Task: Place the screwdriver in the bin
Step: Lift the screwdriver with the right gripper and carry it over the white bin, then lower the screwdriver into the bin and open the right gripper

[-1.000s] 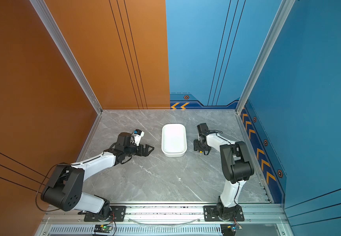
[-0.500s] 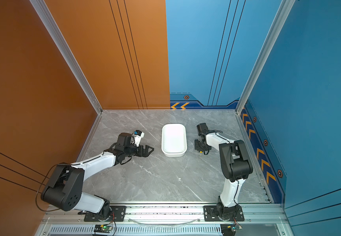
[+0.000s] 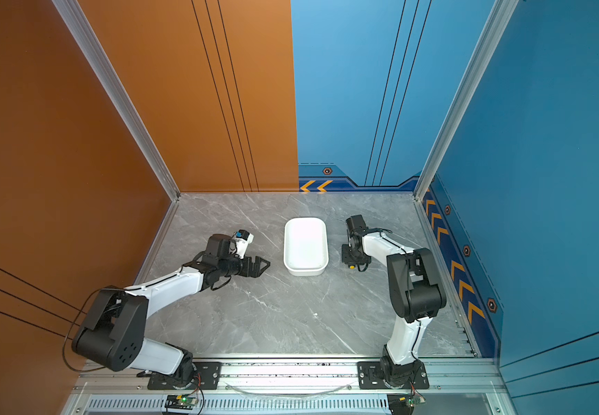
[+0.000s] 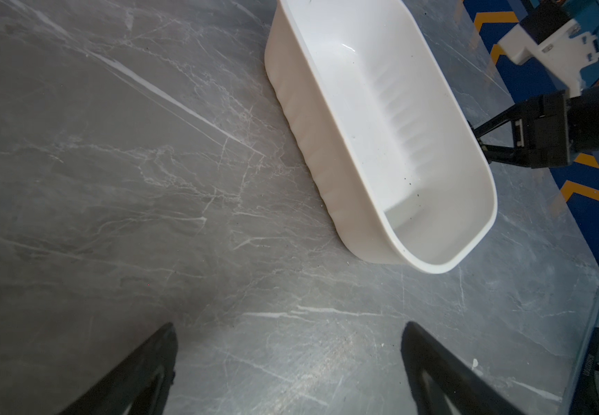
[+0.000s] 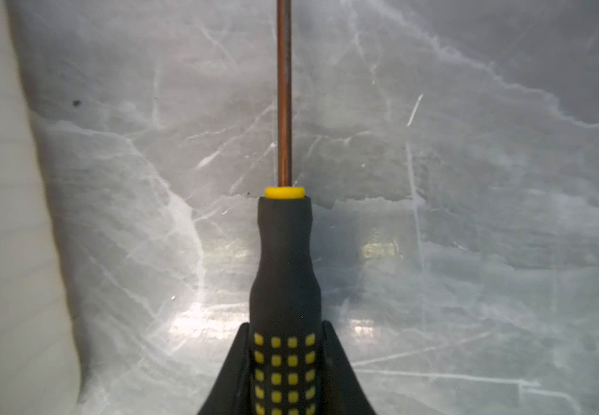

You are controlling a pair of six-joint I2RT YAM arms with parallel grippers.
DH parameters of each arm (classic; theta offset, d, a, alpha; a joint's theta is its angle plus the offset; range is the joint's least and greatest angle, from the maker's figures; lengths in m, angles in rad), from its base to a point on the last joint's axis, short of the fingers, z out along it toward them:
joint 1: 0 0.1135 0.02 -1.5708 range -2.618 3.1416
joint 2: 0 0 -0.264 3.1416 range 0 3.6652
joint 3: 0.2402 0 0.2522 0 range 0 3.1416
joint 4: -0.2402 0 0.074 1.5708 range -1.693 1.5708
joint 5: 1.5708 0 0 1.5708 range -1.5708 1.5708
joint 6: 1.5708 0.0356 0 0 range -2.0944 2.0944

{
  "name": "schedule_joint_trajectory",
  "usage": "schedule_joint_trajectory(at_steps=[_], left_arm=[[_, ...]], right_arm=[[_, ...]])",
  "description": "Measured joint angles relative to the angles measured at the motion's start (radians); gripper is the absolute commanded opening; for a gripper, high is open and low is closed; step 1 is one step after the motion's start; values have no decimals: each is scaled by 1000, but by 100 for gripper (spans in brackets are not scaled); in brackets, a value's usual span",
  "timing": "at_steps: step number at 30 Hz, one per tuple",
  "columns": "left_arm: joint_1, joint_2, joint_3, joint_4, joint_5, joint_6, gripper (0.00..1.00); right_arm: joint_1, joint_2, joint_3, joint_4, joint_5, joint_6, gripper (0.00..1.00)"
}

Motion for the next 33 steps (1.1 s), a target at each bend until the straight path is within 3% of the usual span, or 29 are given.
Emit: schedule_joint_trajectory(at_steps=[10, 20, 33], left_arm=[[0, 18, 5, 1, 9, 0, 98], [0, 37, 12, 1, 32, 1, 98], [0, 33, 12, 1, 38, 7, 98]], right_arm=[[167, -223, 262, -122, -6, 140, 0], [309, -39, 340, -177, 4, 237, 0], [374, 145, 409, -198, 31, 304, 0]])
